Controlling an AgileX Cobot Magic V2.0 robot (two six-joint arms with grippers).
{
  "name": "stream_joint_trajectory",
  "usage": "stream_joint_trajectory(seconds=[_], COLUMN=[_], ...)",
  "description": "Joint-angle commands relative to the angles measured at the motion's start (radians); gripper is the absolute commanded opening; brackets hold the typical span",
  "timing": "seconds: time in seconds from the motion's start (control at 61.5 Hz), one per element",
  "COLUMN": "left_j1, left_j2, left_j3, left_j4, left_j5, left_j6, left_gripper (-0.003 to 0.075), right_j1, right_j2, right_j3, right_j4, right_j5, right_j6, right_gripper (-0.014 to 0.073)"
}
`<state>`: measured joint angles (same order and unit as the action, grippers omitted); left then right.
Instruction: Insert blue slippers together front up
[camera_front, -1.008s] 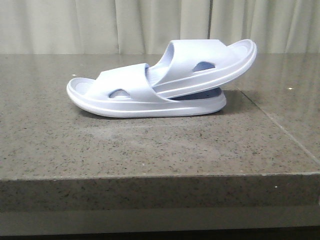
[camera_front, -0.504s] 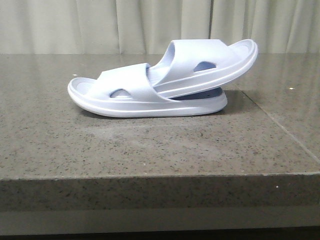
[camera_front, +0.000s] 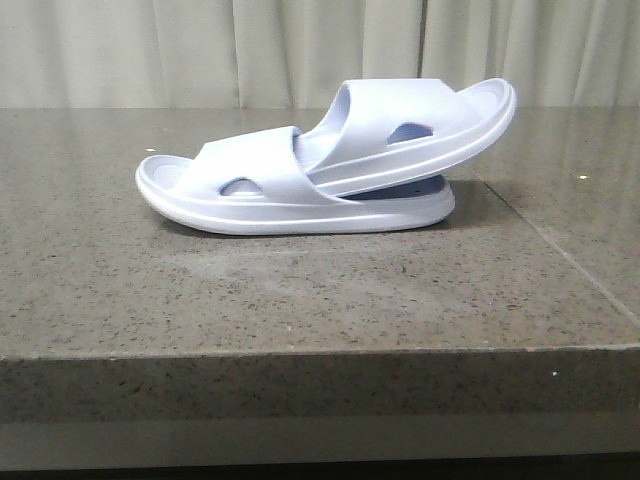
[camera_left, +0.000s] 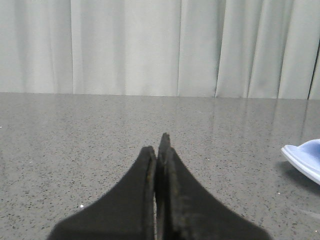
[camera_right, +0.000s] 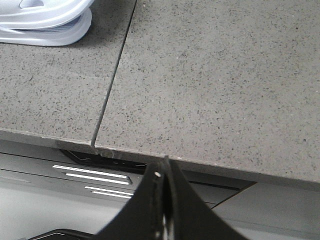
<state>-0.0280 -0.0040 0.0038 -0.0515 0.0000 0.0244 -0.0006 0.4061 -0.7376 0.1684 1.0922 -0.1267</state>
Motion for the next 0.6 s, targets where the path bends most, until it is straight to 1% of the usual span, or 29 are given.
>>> stream_joint_trajectory(seconds=[0.0,0.195,0.309,0.423,0.585], left_j1=[-0.007,-0.007,-0.007,-0.007,-0.007], left_j2=[-0.018,-0.018,-0.018,-0.018,-0.018], left_j3=[0.006,0.006,0.006,0.006,0.006], left_j4=[-0.007,-0.007,-0.007,-0.007,-0.007], left_j5=[-0.083,-0.083,-0.083,-0.083,-0.083], left_j6=[-0.002,-0.002,-0.002,-0.002,-0.002], left_gripper=[-0.0020,-0.0020,-0.0020,-0.0020,-0.0020], right_j1=[0.003,0.004,0.030,0.052,0.052], right_j2=[0.010,0.001,-0.041,-0.110,-0.232], right_j3=[-0.024,-0.024,0.005,0.106,0.299], right_j4=[0.005,0.005,-0.038,-0.043,-0.043], right_j5=[-0.055,-0.055,-0.102,-0.267,-0.564], right_j6=[-0.005,-0.005,-0.007,-0.007,-0.007], right_gripper=[-0.0118,-0.0118,-0.0118,-0.0118,-0.0118])
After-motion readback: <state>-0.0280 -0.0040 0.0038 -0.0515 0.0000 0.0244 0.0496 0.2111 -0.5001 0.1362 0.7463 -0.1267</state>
